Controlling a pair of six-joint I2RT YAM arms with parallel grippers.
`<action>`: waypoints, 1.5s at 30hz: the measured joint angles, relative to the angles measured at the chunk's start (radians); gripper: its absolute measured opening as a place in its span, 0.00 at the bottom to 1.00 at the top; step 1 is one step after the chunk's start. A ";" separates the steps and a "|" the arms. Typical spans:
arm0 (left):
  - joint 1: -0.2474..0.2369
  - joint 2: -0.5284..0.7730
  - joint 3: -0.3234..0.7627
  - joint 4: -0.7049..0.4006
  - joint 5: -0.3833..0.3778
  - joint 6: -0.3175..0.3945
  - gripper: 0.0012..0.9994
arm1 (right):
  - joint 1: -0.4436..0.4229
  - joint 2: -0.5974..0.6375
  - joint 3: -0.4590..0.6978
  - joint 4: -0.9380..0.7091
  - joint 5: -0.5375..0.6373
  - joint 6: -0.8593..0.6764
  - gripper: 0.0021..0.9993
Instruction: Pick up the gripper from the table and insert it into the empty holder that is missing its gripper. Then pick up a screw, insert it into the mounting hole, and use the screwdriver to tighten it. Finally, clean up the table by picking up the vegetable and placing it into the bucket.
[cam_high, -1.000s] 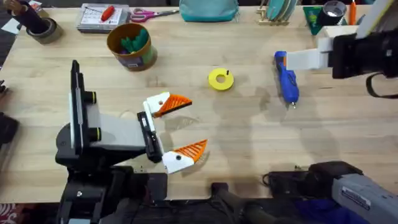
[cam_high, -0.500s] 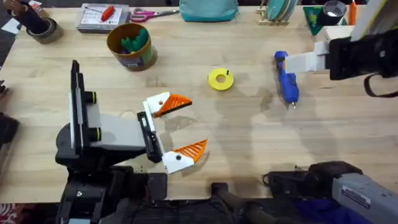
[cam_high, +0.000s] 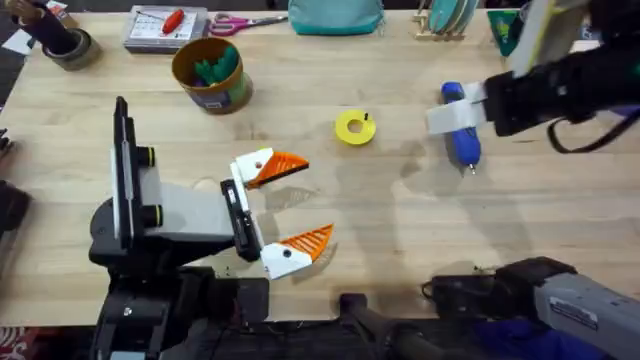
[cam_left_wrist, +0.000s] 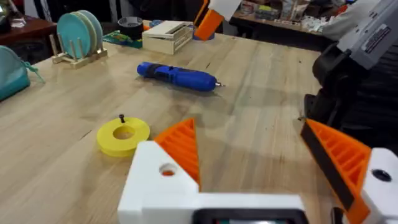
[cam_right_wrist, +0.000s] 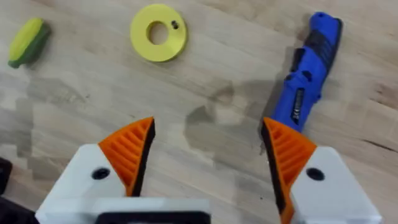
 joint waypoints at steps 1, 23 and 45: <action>0.000 0.000 0.000 0.000 0.000 0.000 0.99 | 0.014 0.009 0.000 0.000 0.000 0.000 1.00; 0.000 0.000 0.000 0.000 0.000 0.000 0.99 | 0.177 0.334 0.036 0.148 0.004 0.000 1.00; 0.000 0.000 0.000 0.000 0.000 0.000 0.99 | 0.180 0.594 0.254 0.159 0.008 0.000 0.87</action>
